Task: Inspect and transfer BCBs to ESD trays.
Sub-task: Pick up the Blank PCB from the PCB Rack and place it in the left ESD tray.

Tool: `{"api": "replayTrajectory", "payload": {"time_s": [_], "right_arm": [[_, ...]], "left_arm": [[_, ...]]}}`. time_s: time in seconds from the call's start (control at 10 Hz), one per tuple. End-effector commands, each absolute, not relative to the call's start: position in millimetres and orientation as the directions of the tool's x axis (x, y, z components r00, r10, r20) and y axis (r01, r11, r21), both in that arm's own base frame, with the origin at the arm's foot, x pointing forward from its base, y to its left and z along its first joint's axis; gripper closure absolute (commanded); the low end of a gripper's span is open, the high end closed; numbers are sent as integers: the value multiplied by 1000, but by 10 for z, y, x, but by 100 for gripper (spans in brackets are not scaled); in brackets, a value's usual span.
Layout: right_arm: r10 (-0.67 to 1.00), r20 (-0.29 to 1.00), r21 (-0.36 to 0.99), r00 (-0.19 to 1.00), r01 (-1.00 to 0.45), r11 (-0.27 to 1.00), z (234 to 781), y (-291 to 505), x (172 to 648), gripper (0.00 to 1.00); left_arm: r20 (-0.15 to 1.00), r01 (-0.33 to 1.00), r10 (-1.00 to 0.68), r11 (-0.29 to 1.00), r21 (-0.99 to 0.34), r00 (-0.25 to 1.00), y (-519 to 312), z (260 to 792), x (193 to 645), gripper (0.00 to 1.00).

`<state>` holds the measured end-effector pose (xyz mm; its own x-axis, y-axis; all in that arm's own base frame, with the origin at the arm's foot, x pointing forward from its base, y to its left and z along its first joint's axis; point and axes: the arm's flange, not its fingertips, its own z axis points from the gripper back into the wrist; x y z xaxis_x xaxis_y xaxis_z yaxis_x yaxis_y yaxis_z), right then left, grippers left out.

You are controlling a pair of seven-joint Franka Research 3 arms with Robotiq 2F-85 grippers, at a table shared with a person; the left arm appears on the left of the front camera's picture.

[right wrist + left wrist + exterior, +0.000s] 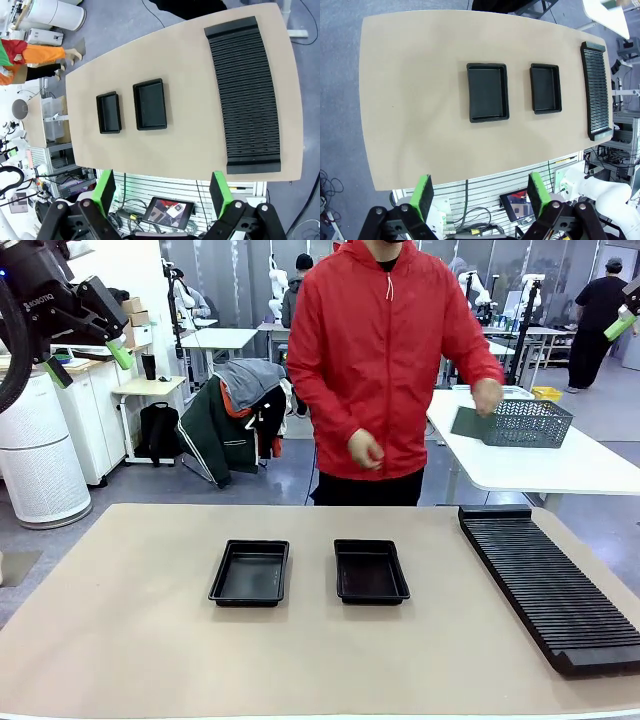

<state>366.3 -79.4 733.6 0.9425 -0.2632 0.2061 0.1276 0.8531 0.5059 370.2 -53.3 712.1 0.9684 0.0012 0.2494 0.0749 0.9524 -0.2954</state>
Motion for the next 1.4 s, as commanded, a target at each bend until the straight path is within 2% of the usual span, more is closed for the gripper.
{"api": "replayTrajectory", "payload": {"time_s": [0.0,1.3], "right_arm": [[-267,222,466,938,138,874,7300,-755,3672,0],[-254,209,485,944,126,866,7327,-755,3676,0]], "left_arm": [[251,76,2,951,-300,968,-534,7124,3702,0],[251,76,2,951,-300,968,-534,7124,3702,0]]}}
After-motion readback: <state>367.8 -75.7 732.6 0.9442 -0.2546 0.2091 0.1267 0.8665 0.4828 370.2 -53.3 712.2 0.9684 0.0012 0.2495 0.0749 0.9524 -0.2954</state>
